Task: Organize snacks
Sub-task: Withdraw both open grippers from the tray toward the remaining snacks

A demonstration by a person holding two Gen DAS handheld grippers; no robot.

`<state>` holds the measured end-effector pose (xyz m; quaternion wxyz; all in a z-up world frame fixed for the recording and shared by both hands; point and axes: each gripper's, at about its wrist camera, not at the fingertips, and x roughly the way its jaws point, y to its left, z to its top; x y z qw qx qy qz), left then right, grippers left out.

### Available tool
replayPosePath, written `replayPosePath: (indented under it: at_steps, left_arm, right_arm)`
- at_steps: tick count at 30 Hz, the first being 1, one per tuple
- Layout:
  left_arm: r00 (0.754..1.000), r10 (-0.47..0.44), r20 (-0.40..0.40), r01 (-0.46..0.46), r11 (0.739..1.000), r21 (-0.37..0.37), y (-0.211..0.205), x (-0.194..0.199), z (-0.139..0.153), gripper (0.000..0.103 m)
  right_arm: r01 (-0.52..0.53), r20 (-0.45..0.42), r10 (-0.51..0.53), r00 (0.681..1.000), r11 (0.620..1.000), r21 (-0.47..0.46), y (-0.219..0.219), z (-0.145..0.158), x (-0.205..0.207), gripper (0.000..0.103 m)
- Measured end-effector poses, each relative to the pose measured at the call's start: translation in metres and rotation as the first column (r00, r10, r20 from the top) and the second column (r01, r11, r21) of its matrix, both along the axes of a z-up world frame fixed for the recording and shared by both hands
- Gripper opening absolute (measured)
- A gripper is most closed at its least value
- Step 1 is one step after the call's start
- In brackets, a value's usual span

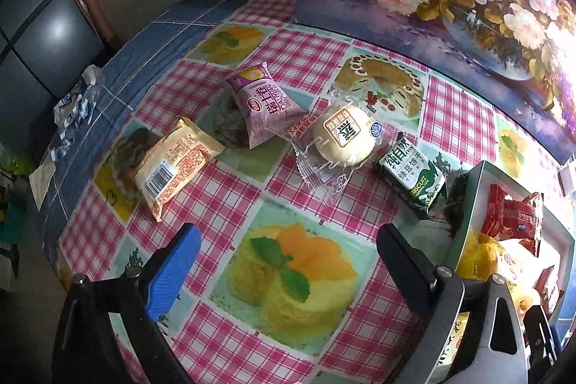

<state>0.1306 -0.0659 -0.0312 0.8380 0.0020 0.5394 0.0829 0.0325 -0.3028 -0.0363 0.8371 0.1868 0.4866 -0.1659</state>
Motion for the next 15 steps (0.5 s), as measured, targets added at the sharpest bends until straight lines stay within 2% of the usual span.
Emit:
replayPosePath:
  at_steps: [9, 15]
  left_arm:
    - [1.000, 0.005, -0.004, -0.005, 1.000, -0.002, 0.011, 0.006, -0.003, 0.098]
    - [1.000, 0.011, -0.006, -0.011, 1.000, 0.013, 0.021, 0.010, -0.005, 0.098]
  right_arm:
    - [-0.077, 0.105, 0.077, 0.991, 0.997, -0.003, 0.026, 0.009, 0.009, 0.103]
    - [-0.102, 0.108, 0.102, 0.989, 0.995, -0.007, 0.037, 0.008, 0.015, 0.103]
